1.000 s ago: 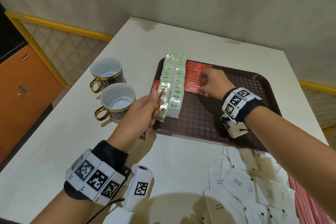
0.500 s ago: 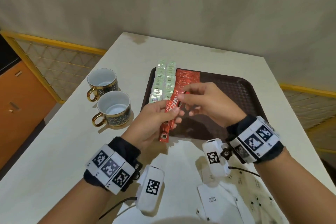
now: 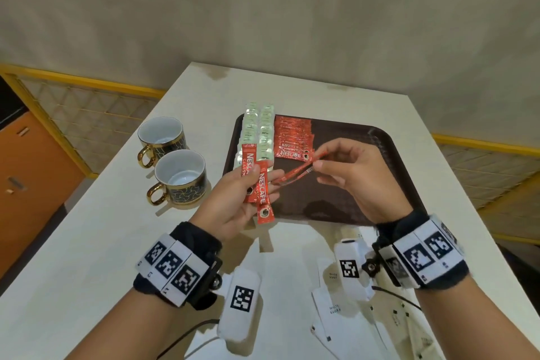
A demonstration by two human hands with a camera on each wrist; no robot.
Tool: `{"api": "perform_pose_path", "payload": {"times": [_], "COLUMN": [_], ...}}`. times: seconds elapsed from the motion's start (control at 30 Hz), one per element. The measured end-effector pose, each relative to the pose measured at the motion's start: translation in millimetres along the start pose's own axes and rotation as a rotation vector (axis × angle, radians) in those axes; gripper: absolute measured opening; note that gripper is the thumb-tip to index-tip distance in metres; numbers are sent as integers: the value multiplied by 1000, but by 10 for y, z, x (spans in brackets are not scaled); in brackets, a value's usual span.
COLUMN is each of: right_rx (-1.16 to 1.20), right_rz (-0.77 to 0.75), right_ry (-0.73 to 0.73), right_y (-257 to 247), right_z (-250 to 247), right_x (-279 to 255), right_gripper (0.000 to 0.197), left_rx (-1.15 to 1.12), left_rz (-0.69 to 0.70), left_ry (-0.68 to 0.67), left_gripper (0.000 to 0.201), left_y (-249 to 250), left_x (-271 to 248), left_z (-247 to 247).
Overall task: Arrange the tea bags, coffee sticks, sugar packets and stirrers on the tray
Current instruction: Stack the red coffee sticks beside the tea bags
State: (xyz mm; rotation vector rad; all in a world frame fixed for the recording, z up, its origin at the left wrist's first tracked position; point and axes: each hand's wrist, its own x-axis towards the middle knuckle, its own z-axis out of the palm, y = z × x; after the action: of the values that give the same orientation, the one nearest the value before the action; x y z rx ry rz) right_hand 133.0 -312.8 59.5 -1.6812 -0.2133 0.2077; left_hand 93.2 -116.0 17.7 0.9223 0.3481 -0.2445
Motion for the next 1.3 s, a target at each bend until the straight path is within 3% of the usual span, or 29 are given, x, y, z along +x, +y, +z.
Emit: {"api": "perform_pose_path", "payload": {"times": [0.17, 0.4, 0.5, 0.67, 0.8, 0.9, 1.1, 1.3], "right_rx": [110, -94, -114, 44, 179, 61, -190, -315], "right_rz": [-108, -165, -178, -170, -135, -159, -20, 8], "right_ry": [36, -1, -5, 187, 56, -38, -235, -159], "right_y": [75, 282, 276, 194, 111, 5, -118, -60], "right_z": [108, 152, 145, 143, 175, 170, 118, 214], "right_x": [-234, -356, -408, -408, -442, -475, -435, -277], "right_gripper": [19, 27, 19, 7, 25, 12, 20, 32], "left_rx": [-167, -98, -44, -49, -97, -71, 161, 211], "left_rz": [-66, -48, -11, 33, 25, -5, -130, -171], "left_ry": [-13, -106, -91, -72, -77, -108, -233, -254], "left_gripper": [40, 27, 29, 34, 34, 27, 24, 23], "left_y": [-41, -81, -97, -100, -107, -88, -66, -102], "left_x": [3, -77, -81, -61, -47, -50, -123, -201], "left_z": [26, 147, 159, 159, 174, 175, 165, 160]}}
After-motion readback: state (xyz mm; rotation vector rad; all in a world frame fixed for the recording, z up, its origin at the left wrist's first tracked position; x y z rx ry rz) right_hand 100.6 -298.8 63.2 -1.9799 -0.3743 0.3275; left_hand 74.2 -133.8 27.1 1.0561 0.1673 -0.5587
